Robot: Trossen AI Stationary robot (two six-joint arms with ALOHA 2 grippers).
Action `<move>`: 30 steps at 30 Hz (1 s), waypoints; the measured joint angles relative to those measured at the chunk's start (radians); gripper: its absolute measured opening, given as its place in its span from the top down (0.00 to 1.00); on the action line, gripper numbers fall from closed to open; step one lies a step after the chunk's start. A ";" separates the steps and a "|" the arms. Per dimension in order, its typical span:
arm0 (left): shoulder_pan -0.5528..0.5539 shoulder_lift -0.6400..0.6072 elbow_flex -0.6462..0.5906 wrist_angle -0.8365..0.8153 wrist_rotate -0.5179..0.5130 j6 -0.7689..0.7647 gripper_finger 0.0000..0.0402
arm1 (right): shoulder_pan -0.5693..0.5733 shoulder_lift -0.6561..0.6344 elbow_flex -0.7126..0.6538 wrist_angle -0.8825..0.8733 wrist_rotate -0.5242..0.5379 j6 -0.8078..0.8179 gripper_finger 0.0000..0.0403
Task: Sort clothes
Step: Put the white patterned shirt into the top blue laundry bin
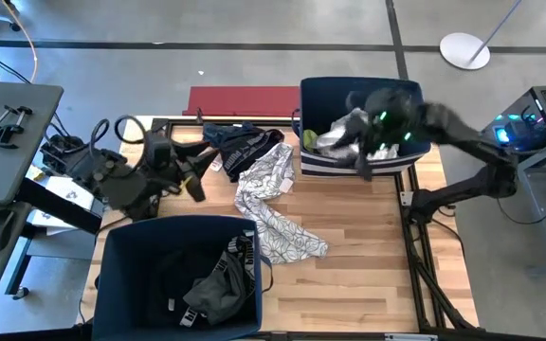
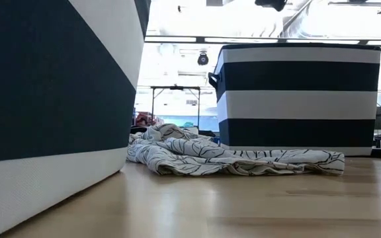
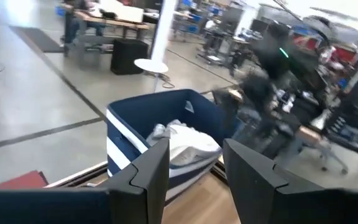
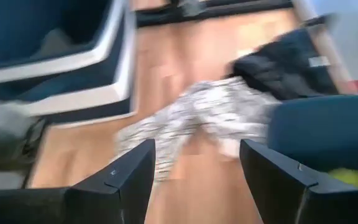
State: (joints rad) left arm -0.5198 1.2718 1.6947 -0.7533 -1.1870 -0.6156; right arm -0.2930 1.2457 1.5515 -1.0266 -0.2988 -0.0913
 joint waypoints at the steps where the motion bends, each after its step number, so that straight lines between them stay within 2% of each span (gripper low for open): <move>1: 0.012 -0.004 0.001 0.000 0.016 -0.004 0.66 | 0.050 0.001 -0.036 0.031 0.000 0.009 0.44; 5: 0.037 -0.033 0.004 0.002 0.111 0.029 0.66 | 0.224 0.028 -0.223 0.281 0.002 -0.011 0.44; 7: 0.041 -0.050 0.004 0.002 0.146 0.062 0.66 | 0.291 0.061 -0.328 0.445 0.039 0.012 0.44; 11: 0.043 -0.082 0.004 0.002 0.193 0.121 0.66 | 0.356 0.165 -0.493 0.730 0.216 0.072 0.44; 15: 0.042 -0.104 0.004 0.001 0.253 0.130 0.66 | 0.357 0.313 -0.570 0.971 0.365 0.107 0.44; 21: 0.042 -0.110 0.004 -0.006 0.353 0.130 0.66 | 0.297 0.569 -0.509 1.148 0.403 0.063 0.44; 26: 0.042 -0.108 0.004 -0.006 0.376 0.123 0.66 | 0.242 0.747 -0.403 1.159 0.439 0.063 0.44; 30: 0.042 -0.107 0.004 -0.009 0.377 0.123 0.66 | 0.213 0.853 -0.308 1.121 0.386 0.123 0.49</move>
State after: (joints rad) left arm -0.4778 1.1647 1.6989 -0.7620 -0.8101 -0.4927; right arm -0.0799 2.0985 1.2436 0.0945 0.0875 0.0314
